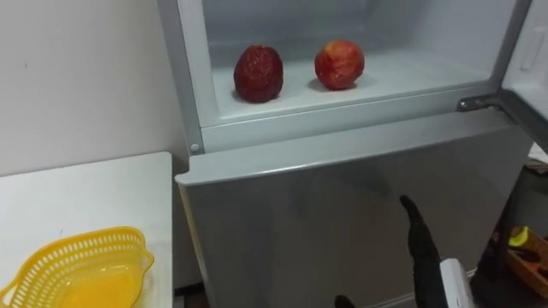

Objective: Retrieve from the upper fridge

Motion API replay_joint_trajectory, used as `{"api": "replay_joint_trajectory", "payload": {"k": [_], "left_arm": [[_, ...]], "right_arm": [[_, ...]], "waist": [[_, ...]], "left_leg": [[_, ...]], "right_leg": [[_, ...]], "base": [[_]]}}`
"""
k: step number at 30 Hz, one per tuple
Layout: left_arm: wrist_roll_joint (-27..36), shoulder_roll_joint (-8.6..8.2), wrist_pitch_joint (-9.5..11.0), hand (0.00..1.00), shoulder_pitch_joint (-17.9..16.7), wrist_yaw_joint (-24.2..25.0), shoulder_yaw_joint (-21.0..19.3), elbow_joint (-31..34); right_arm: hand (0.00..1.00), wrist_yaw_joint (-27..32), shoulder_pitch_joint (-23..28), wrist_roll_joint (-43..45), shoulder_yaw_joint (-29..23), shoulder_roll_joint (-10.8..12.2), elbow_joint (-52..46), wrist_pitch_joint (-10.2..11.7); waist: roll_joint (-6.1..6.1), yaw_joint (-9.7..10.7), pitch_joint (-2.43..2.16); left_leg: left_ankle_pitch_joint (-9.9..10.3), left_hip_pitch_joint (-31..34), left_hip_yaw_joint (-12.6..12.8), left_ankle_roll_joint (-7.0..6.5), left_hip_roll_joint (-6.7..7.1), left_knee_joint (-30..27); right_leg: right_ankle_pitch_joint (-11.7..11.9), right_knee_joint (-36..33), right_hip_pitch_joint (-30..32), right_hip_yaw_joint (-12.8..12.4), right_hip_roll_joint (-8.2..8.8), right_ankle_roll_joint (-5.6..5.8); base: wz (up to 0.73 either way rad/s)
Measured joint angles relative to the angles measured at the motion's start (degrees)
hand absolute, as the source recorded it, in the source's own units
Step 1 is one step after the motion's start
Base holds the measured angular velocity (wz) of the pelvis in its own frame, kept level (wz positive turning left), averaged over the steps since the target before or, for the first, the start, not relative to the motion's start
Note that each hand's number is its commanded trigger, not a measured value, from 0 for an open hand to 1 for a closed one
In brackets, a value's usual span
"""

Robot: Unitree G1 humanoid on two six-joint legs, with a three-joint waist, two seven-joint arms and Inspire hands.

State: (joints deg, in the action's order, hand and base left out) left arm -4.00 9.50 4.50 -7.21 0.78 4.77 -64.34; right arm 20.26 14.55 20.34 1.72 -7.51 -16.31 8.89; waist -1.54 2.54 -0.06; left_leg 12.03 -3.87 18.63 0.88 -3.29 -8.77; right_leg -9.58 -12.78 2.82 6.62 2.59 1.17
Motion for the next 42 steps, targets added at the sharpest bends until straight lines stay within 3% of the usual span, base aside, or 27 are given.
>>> {"api": "replay_joint_trajectory", "payload": {"k": [9,16,19,27,31,35,39,42], "left_arm": [[0.08,0.56,0.80,0.00,-0.51,-1.47,0.80,-1.01],[0.15,0.56,0.85,0.00,-0.34,-1.50,0.90,-1.42],[0.09,0.56,0.86,0.00,-0.06,-1.39,0.43,-2.01],[0.09,0.62,0.82,0.00,-0.11,-1.34,-1.51,-2.13],[0.08,0.66,0.85,0.00,-0.33,-1.39,-2.47,-2.43],[0.00,0.66,0.86,0.00,-0.55,-1.63,-4.51,-3.09],[0.02,0.74,0.84,0.00,-0.13,-1.77,-4.71,-3.12],[-0.08,0.68,0.44,0.00,-0.22,-1.29,-6.26,-3.05]], "right_arm": [[0.00,9.35,-3.43,-0.90,1.03,-2.09,-4.75,3.71],[0.00,11.52,-5.66,-0.75,1.08,-2.70,-5.07,3.77],[0.00,11.50,-6.22,-0.25,1.09,-3.75,-6.00,3.77],[0.00,11.78,-7.76,0.60,1.08,-3.85,-7.81,4.16],[0.00,11.69,-8.23,0.61,1.02,-3.87,-9.19,4.15],[0.00,12.05,-11.78,0.51,0.78,-4.42,-9.40,4.30],[0.00,12.91,-14.59,0.23,0.61,-6.30,-8.90,4.34],[0.00,12.92,-16.85,0.86,-0.86,-6.37,-8.36,4.33]], "waist": [[0.44,-1.37,-0.31],[0.60,-1.49,-0.23],[1.04,-1.77,-0.17],[2.04,-2.61,-0.01],[2.50,-2.88,-0.14],[3.24,-2.93,-0.42],[3.69,-3.09,-0.22],[3.74,-3.29,-0.05]], "left_leg": [[-0.01,0.17,-0.46,0.01,-0.05,0.08],[-0.03,0.19,-1.55,0.05,-0.11,0.08],[-0.04,0.13,-1.55,0.06,-0.11,0.08],[-0.03,-0.71,-1.77,0.09,-0.13,0.45],[-0.06,-0.57,-3.32,0.17,-0.10,0.60],[-0.12,-0.77,-4.51,0.26,-0.15,0.40],[-0.12,-0.81,-5.21,0.26,-0.09,0.09],[-0.12,-0.73,-5.24,0.26,-0.16,0.07]], "right_leg": [[0.35,0.46,-0.75,0.44,-0.12,0.01],[0.37,1.15,-1.62,1.50,-0.13,0.00],[0.37,1.13,-1.64,1.49,-0.12,0.00],[0.37,1.14,-2.70,1.81,-0.10,-0.01],[0.37,1.14,-3.13,3.18,-0.03,-0.01],[0.38,1.35,-4.09,4.90,0.02,-0.03],[0.38,1.36,-4.69,6.43,0.29,-0.03],[0.41,1.60,-4.78,7.86,0.39,-0.07]], "base": [[0.02],[0.08],[0.00],[0.00],[0.16],[0.14],[0.11],[0.01]]}}
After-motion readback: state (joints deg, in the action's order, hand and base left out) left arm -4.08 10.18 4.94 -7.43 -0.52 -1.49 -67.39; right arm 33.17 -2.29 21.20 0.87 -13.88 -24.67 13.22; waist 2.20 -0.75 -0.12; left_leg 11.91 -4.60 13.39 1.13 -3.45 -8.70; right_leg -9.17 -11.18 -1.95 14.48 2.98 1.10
